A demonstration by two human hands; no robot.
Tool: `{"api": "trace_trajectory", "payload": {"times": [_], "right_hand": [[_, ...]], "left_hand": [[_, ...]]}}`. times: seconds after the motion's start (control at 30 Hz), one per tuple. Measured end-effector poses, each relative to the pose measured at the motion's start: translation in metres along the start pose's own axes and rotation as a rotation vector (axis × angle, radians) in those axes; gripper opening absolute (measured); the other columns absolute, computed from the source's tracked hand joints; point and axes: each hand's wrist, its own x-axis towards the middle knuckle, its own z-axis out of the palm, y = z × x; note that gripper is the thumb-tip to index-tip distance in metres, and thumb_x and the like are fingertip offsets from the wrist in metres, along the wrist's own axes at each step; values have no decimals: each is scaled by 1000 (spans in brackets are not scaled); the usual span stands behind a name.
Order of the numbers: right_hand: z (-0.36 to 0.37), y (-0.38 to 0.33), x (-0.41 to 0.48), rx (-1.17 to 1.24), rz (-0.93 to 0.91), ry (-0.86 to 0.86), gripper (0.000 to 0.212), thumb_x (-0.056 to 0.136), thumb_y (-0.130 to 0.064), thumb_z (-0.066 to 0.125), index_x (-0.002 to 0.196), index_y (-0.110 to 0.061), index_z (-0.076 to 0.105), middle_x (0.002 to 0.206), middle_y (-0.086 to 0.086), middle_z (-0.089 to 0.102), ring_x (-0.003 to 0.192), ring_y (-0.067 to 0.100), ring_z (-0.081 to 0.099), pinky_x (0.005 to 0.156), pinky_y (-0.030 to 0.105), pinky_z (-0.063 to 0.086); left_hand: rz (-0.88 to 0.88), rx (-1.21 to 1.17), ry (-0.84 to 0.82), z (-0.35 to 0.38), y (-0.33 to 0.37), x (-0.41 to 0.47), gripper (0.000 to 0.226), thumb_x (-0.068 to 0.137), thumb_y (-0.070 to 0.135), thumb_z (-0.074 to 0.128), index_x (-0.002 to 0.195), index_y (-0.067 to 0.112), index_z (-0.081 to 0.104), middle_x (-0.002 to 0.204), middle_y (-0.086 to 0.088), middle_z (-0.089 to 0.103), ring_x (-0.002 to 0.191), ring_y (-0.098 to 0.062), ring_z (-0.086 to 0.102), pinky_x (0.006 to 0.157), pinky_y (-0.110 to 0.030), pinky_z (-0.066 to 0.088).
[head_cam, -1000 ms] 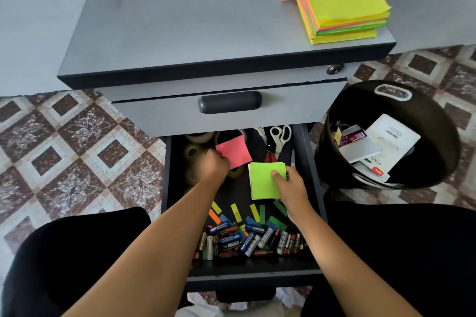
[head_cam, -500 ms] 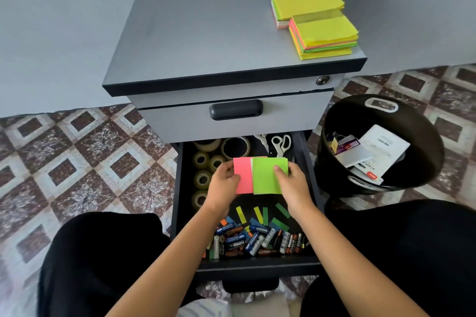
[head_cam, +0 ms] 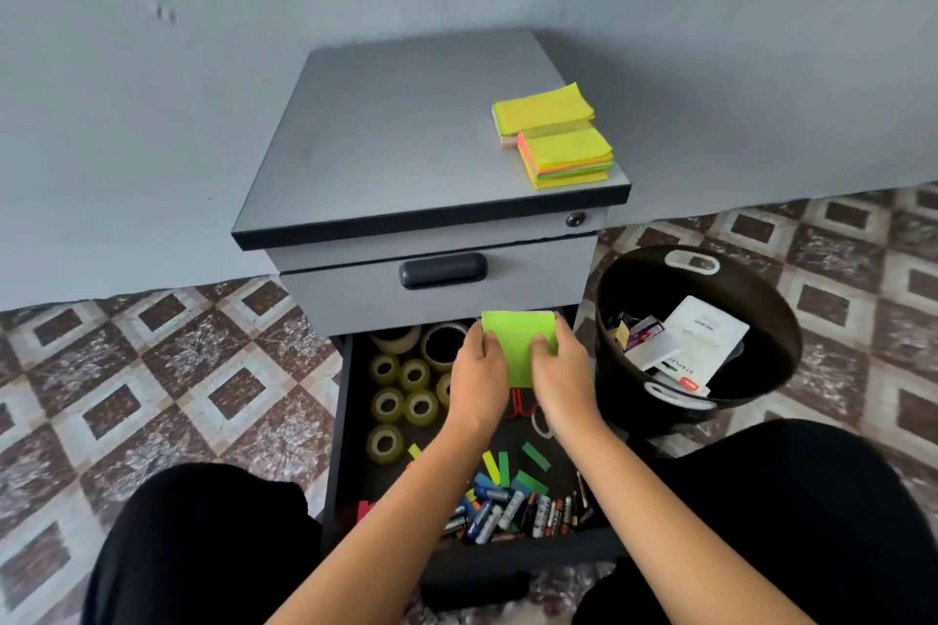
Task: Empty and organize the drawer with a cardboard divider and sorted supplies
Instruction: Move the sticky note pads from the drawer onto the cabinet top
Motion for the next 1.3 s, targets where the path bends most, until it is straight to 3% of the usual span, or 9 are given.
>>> {"api": "trace_trajectory", "payload": {"times": [0.2, 0.43, 0.53, 0.67, 0.73, 0.9, 1.0, 1.13, 1.3], "right_hand": [[-57, -67, 26, 9, -263, 61, 43, 94, -6, 41, 136, -15, 47, 110, 14, 58, 63, 10, 49, 47, 11, 34], [-96, -147, 74, -75, -409, 145, 48, 92, -11, 53, 140, -10, 43, 132, 11, 56, 119, 26, 53, 95, 28, 39], [-100, -162, 95, -161, -391, 170, 46, 92, -14, 55, 137, -10, 46, 129, 12, 57, 119, 26, 52, 94, 28, 38], [-96, -162, 122, -293, -370, 159, 34, 92, -20, 56, 124, -8, 58, 124, 11, 61, 116, 27, 55, 90, 27, 39], [-94, -158, 131, -379, -380, 133, 33, 92, -22, 56, 120, -7, 62, 121, 12, 63, 114, 28, 55, 87, 28, 40], [-89, -143, 137, -466, -373, 141, 25, 93, -25, 55, 90, -1, 63, 90, 18, 62, 90, 33, 54, 64, 32, 25], [-87, -139, 136, -434, -381, 156, 31, 94, -25, 54, 103, 2, 66, 103, 19, 66, 102, 35, 56, 75, 33, 35], [-93, -134, 129, -316, -396, 166, 32, 97, -24, 47, 101, 2, 65, 95, 17, 66, 98, 33, 57, 67, 30, 31], [-104, -115, 119, -249, -403, 109, 35, 95, -25, 54, 123, -7, 60, 122, 8, 63, 115, 21, 55, 83, 17, 34]], "left_hand": [[317, 72, -19, -17, 85, 16, 22, 96, 12, 44, 85, 4, 61, 65, -4, 49, 58, -15, 39, 56, -28, 30], [333, -53, -28, -18, 169, 62, 27, 76, 30, 55, 87, 11, 69, 80, -10, 60, 75, -23, 56, 78, -37, 53], [246, -59, -35, -12, 185, 88, 17, 82, 19, 59, 65, 17, 60, 81, -15, 60, 80, -32, 64, 82, -50, 55], [186, 42, 10, -2, 189, 109, 29, 86, 8, 57, 58, 6, 50, 73, -18, 53, 74, -36, 60, 76, -45, 56], [174, 160, 36, 0, 190, 108, 26, 86, 10, 56, 63, 0, 51, 75, -28, 55, 78, -43, 55, 66, -43, 49], [151, 309, 17, 4, 182, 112, 31, 92, 23, 54, 98, -6, 62, 113, -25, 62, 107, -37, 58, 82, -38, 49], [148, 350, 2, 6, 178, 116, 39, 92, 30, 53, 104, -6, 62, 107, -22, 64, 103, -35, 60, 77, -35, 47], [175, 323, -4, 3, 170, 111, 39, 96, 34, 45, 74, 4, 57, 71, -10, 56, 85, -35, 54, 61, -29, 36], [334, 220, -56, -3, 148, 93, 45, 93, 38, 54, 126, 8, 56, 118, -5, 63, 108, -20, 58, 85, -24, 43]]}}
